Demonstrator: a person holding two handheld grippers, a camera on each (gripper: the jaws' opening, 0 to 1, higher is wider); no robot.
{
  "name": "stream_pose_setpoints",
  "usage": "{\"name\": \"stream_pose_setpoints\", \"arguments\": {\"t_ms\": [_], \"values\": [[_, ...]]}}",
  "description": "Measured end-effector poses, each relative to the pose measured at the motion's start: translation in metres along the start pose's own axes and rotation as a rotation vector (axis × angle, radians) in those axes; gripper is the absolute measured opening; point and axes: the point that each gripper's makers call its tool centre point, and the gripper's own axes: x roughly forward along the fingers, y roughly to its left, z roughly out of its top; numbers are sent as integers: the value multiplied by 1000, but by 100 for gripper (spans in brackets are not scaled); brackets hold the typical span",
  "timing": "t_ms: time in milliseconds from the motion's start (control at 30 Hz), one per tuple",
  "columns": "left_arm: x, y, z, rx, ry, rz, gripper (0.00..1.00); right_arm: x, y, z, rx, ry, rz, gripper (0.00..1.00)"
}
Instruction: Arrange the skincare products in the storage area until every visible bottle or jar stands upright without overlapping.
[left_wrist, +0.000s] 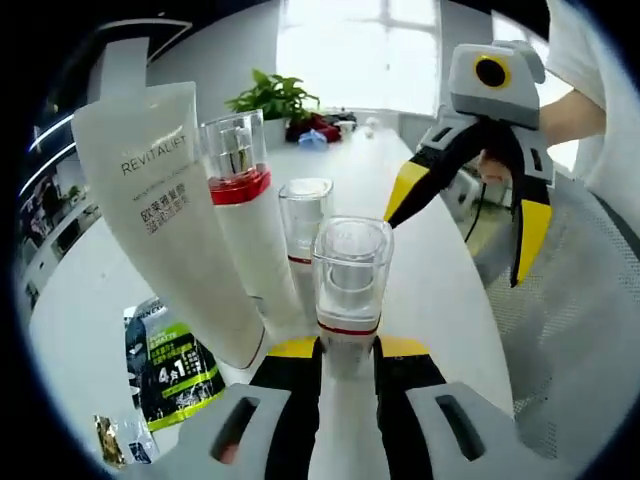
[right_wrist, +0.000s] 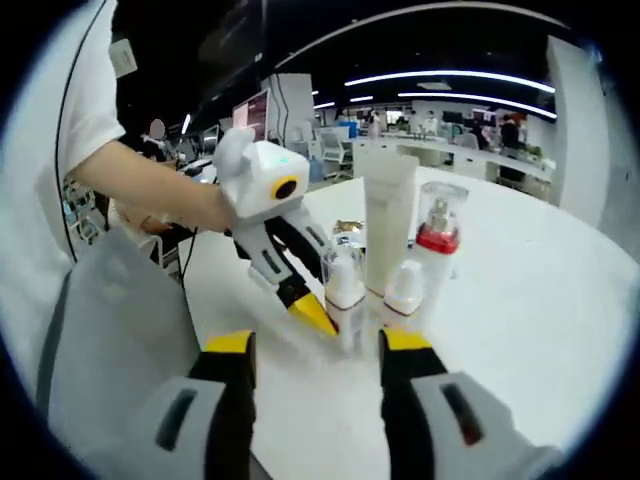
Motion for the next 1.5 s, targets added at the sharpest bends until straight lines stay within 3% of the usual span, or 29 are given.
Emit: {"name": "stream_pose_setpoints", "arguments": {"t_ms": [733,1333,1500], "values": [[8,21,6,-36,-21,28,17,-2,-2,-10,29,19,-7,57],[9,21,1,-31,7,32,17,-2,-1,-12,37,29,-7,60],[6,20,-6,-31,40,35,17,-3,0,-13,36,32,-8,61]]}}
